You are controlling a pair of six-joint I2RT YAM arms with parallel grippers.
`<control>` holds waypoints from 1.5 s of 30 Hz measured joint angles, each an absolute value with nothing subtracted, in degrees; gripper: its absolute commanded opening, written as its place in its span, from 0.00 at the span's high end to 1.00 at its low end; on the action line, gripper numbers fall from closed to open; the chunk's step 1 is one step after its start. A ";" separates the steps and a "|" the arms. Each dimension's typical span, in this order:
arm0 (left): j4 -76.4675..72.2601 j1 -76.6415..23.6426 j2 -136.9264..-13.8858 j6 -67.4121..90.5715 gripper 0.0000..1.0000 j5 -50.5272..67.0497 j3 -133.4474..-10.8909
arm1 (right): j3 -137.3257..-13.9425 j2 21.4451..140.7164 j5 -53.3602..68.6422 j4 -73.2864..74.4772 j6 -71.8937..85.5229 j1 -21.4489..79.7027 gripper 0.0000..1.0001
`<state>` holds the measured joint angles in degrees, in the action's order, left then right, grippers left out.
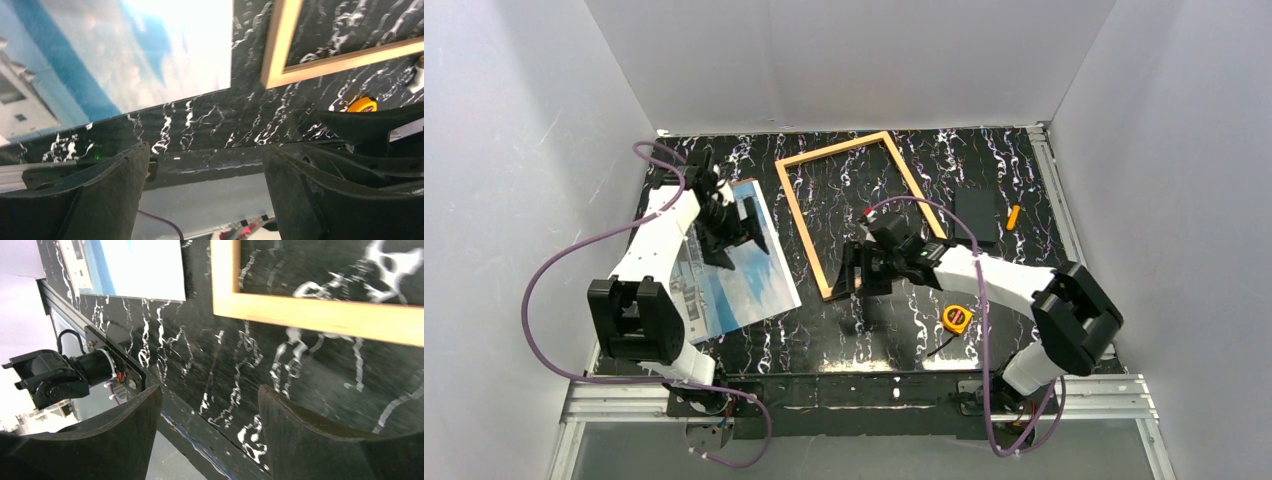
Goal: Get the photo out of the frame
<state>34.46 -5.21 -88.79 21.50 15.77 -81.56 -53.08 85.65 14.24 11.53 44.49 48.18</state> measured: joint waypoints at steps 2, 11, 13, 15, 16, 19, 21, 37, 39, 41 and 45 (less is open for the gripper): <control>34.59 -2.94 -87.92 21.45 0.19 15.92 -78.24 | -55.13 88.36 13.82 10.35 45.67 49.89 0.29; 27.86 1.54 -89.23 24.05 0.21 16.40 -69.14 | -63.53 99.96 13.45 6.92 46.30 52.31 0.49; 26.37 2.39 -90.17 24.25 0.20 16.27 -68.18 | -64.82 102.00 13.91 6.48 46.00 52.51 0.51; 24.75 3.03 -90.32 24.49 0.19 15.38 -66.74 | -66.57 104.25 14.24 6.44 45.52 52.73 0.51; 24.18 3.40 -90.32 24.73 0.20 14.98 -65.98 | -67.61 105.25 14.33 6.57 45.17 52.97 0.53; 23.57 4.84 -90.78 25.50 0.20 14.48 -65.08 | -71.09 108.16 14.85 6.85 44.60 53.82 0.56; 22.90 6.33 -91.33 25.85 0.22 14.35 -65.08 | -73.10 109.73 15.20 6.87 44.53 54.15 0.61; 20.84 10.83 -100.31 28.58 0.23 14.52 -65.06 | -80.99 117.62 14.66 10.57 41.98 54.92 0.79; 20.82 10.96 -101.01 28.97 0.23 15.22 -65.06 | -81.03 118.21 14.68 10.63 41.85 55.18 0.79; 20.82 11.09 -101.56 29.30 0.23 16.21 -65.06 | -81.32 118.83 14.66 10.92 41.80 55.46 0.78; 20.84 11.46 -102.50 29.71 0.23 16.97 -65.06 | -81.36 119.37 14.39 11.29 41.80 55.66 0.79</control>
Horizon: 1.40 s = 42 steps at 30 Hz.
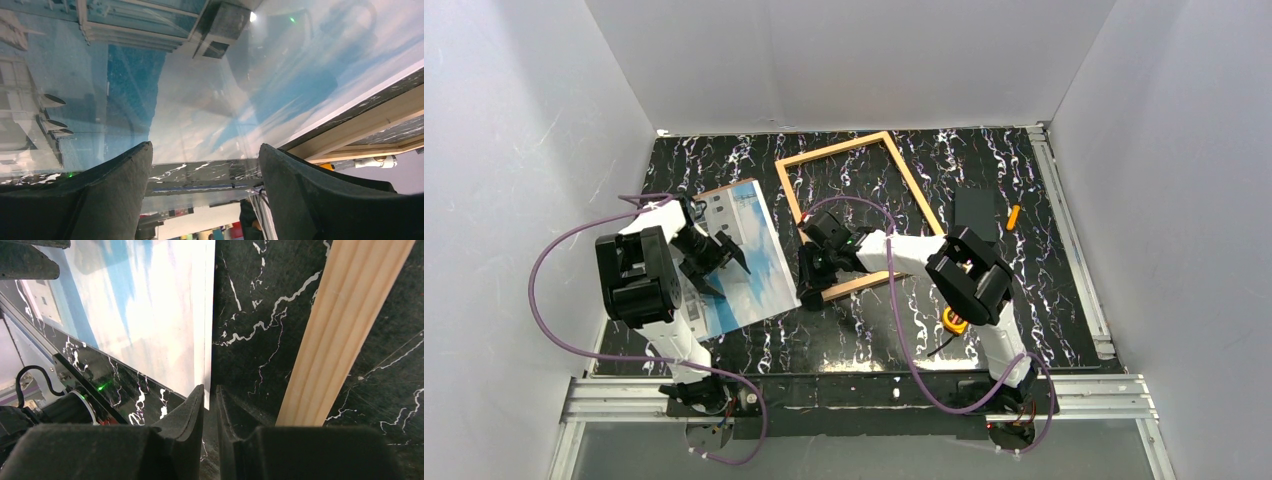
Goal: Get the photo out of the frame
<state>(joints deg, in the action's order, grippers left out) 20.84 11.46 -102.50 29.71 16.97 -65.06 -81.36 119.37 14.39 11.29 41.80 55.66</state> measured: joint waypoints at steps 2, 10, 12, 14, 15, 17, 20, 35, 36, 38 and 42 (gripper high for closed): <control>20.86 11.79 -102.89 29.85 0.23 17.06 -65.06 | -81.36 119.42 14.24 11.55 41.85 55.81 0.80; 21.08 12.27 -102.98 30.02 0.23 17.02 -65.06 | -81.36 119.42 13.41 11.97 42.04 56.03 0.88; 21.17 12.27 -102.98 30.04 0.23 16.99 -65.06 | -81.36 119.46 12.95 12.21 41.95 56.12 0.89; 21.28 12.27 -102.98 30.04 0.24 16.99 -65.06 | -81.80 119.81 12.19 13.04 41.76 56.31 0.89; 21.30 12.27 -102.98 30.04 0.24 16.97 -65.06 | -82.28 120.14 12.03 13.50 41.76 56.45 0.88; 21.30 12.27 -102.98 30.04 0.23 16.95 -65.06 | -83.44 120.73 11.62 14.04 41.56 56.82 0.88; 21.30 12.27 -102.98 30.04 0.24 16.95 -65.06 | -84.84 121.36 10.48 14.98 41.19 57.54 0.86; 21.45 12.27 -102.98 30.04 0.24 16.93 -65.06 | -86.52 118.37 5.76 19.99 40.58 58.74 0.78; 21.47 12.27 -102.98 30.04 0.24 16.93 -65.06 | -86.56 118.08 5.96 19.70 40.60 58.74 0.78; 21.47 12.27 -102.98 30.04 0.24 16.93 -65.06 | -86.96 118.08 6.31 19.51 40.66 58.74 0.78; 21.47 12.27 -102.98 30.04 0.24 16.93 -65.06 | -88.05 118.85 7.16 19.53 40.75 58.74 0.78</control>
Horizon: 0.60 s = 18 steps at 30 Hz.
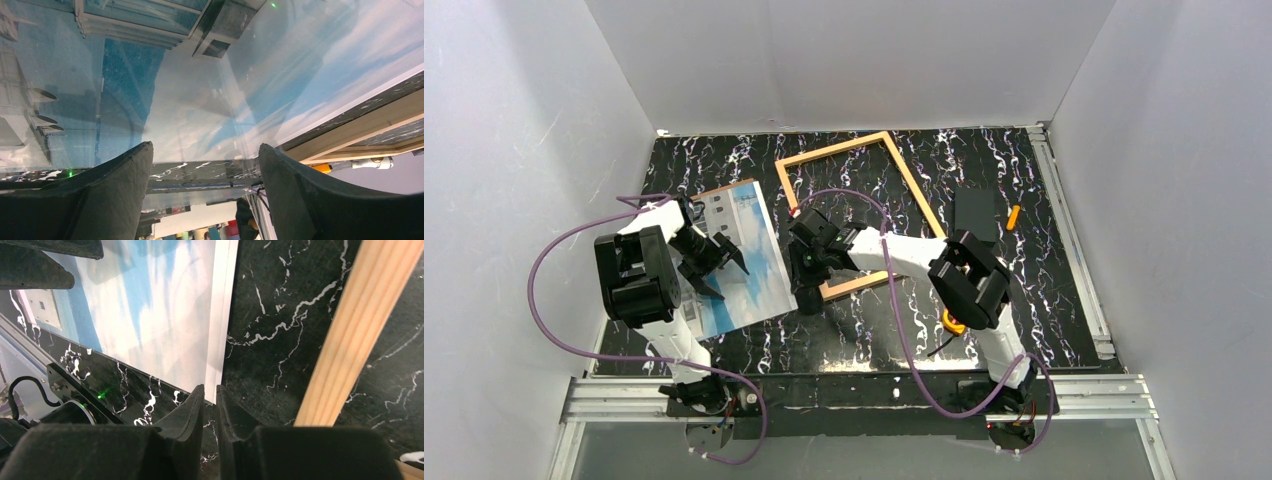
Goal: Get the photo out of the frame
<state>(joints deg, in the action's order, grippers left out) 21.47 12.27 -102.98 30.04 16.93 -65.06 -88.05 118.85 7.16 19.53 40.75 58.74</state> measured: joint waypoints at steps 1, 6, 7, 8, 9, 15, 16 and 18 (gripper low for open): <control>21.47 12.27 -102.98 30.04 0.24 16.93 -65.06 | -88.38 119.15 7.38 19.55 40.77 58.74 0.78; 21.45 12.27 -103.00 30.04 0.24 16.93 -65.06 | -88.73 120.42 8.23 19.46 40.95 58.74 0.79; 21.47 12.27 -103.00 30.04 0.24 16.93 -65.06 | -88.73 120.73 8.36 19.46 40.97 58.74 0.79; 21.47 12.27 -103.02 30.04 0.24 16.93 -65.06 | -88.75 121.05 8.43 19.44 40.97 58.74 0.79; 21.47 12.27 -103.04 30.04 0.24 16.93 -65.06 | -88.75 121.34 8.56 19.42 40.97 58.74 0.80; 21.47 12.27 -103.55 30.04 0.24 16.91 -65.08 | -88.75 122.74 9.13 19.44 41.17 58.74 0.81; 21.47 12.27 -103.57 30.04 0.24 16.93 -65.06 | -88.75 122.74 9.13 19.42 41.17 58.74 0.81; 21.47 12.27 -103.57 30.04 0.24 16.91 -65.08 | -88.75 122.76 9.15 19.42 41.19 58.74 0.81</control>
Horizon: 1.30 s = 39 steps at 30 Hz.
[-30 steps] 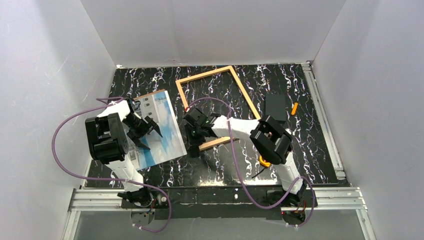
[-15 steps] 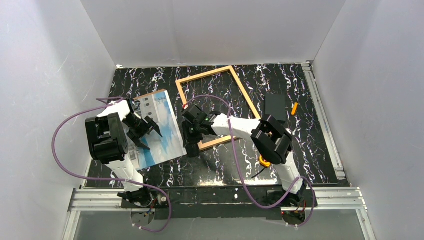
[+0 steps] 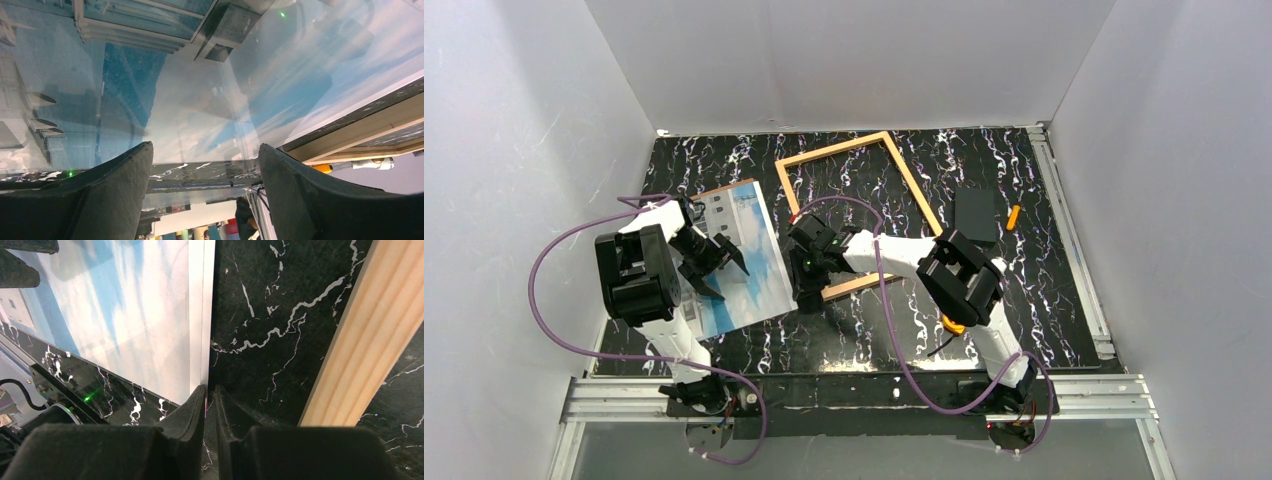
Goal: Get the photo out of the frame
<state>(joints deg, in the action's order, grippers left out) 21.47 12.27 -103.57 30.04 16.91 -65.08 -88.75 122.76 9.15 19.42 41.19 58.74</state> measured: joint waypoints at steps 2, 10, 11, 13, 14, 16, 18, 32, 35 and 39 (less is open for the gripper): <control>21.47 12.27 -103.57 30.04 0.24 16.91 -65.06 | -88.75 122.76 9.15 19.42 41.19 58.74 0.82; 21.47 12.27 -103.57 30.04 0.24 16.84 -65.08 | -88.73 122.78 9.04 19.46 41.21 58.74 0.85; 21.47 12.27 -103.57 30.04 0.24 16.80 -65.08 | -88.75 122.78 9.04 19.46 41.19 58.74 0.85; 21.47 12.27 -103.57 30.04 0.24 16.75 -65.08 | -88.75 122.78 9.06 19.46 41.17 58.78 0.85; 21.47 12.27 -103.57 30.04 0.24 16.73 -65.08 | -88.75 122.80 9.06 19.46 41.17 58.81 0.85; 21.50 12.27 -103.59 30.04 0.24 16.71 -65.08 | -88.77 122.87 8.97 19.49 41.17 58.85 0.85; 21.50 12.27 -103.61 30.04 0.24 16.69 -65.08 | -89.49 123.20 8.71 20.08 40.93 58.96 0.85; 21.93 12.27 -104.64 30.02 0.24 15.75 -65.08 | -95.09 124.81 -0.89 27.16 38.54 62.11 0.84; 21.98 12.27 -104.66 30.02 0.24 15.64 -65.08 | -95.09 124.81 -0.23 26.98 38.61 62.11 0.83; 22.09 12.27 -104.75 30.02 0.24 15.51 -65.10 | -94.41 124.90 2.63 25.45 39.24 61.73 0.80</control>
